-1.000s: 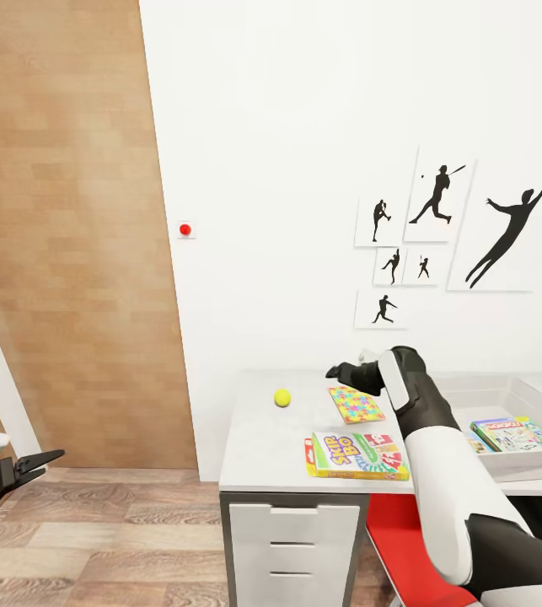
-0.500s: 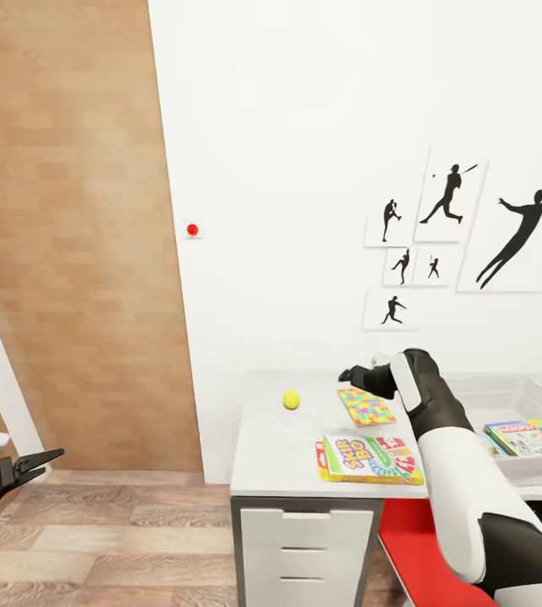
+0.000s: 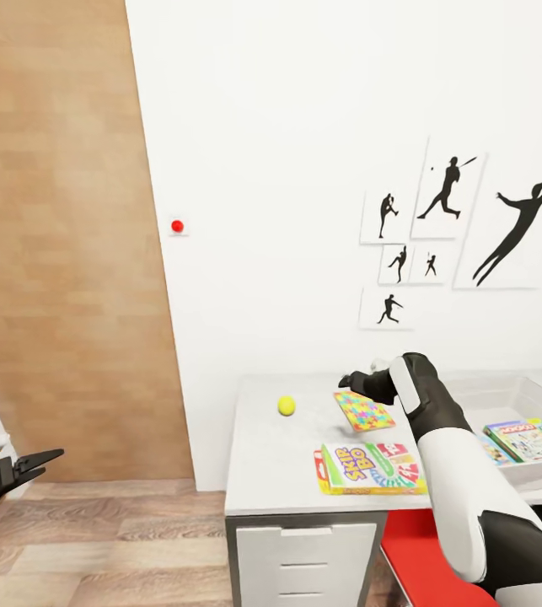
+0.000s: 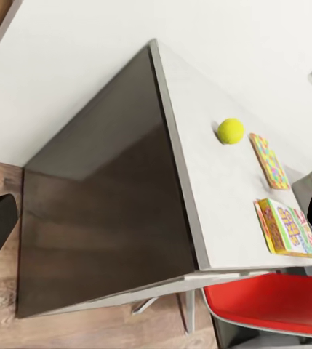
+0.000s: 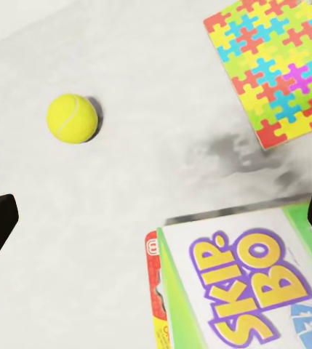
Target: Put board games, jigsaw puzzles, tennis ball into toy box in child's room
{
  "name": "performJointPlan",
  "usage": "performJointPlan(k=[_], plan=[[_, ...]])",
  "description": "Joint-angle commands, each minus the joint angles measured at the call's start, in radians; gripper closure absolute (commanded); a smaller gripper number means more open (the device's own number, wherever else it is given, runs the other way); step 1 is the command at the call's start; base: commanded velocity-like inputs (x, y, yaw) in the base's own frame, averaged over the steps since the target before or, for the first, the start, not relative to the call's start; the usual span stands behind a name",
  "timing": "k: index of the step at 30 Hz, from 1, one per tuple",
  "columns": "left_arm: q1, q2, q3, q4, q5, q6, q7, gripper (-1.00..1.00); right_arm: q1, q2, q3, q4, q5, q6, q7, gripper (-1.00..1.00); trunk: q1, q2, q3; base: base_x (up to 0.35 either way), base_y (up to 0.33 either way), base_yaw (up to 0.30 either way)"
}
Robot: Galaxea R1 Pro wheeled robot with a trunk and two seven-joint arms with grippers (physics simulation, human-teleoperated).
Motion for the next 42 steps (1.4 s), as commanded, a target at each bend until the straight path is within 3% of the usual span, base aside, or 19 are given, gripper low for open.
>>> performJointPlan(k=[1, 16, 23, 27, 42], plan=[[-0.001, 0.000, 0.001, 0.000, 0.002, 0.005, -0.002, -1.00, -0.001, 0.001, -0.003, -0.001, -0.010, 0.003, -0.010, -1.00, 0.000, -0.001, -0.003, 0.066, 0.005, -0.134], [-0.001, 0.001, 0.000, 0.002, 0.003, 0.007, -0.002, -1.00, -0.001, -0.002, -0.002, 0.000, -0.006, 0.003, -0.013, -1.00, 0.000, -0.001, -0.023, 0.012, 0.205, -0.136], [-0.001, 0.001, 0.001, 0.002, 0.004, 0.005, -0.003, -1.00, 0.000, -0.051, -0.001, 0.003, -0.007, 0.002, -0.013, -1.00, 0.000, -0.001, -0.032, 0.015, 0.191, -0.134], [-0.001, 0.001, 0.001, 0.002, 0.004, 0.005, -0.003, -1.00, 0.000, -0.066, -0.001, 0.017, -0.007, 0.001, -0.013, -1.00, 0.000, -0.001, -0.038, 0.010, 0.038, -0.124], [-0.001, 0.000, 0.001, 0.002, 0.003, 0.005, -0.001, -1.00, 0.000, -0.072, -0.001, 0.024, -0.005, 0.000, -0.013, -1.00, 0.000, -0.001, -0.053, 0.008, 0.008, -0.160]])
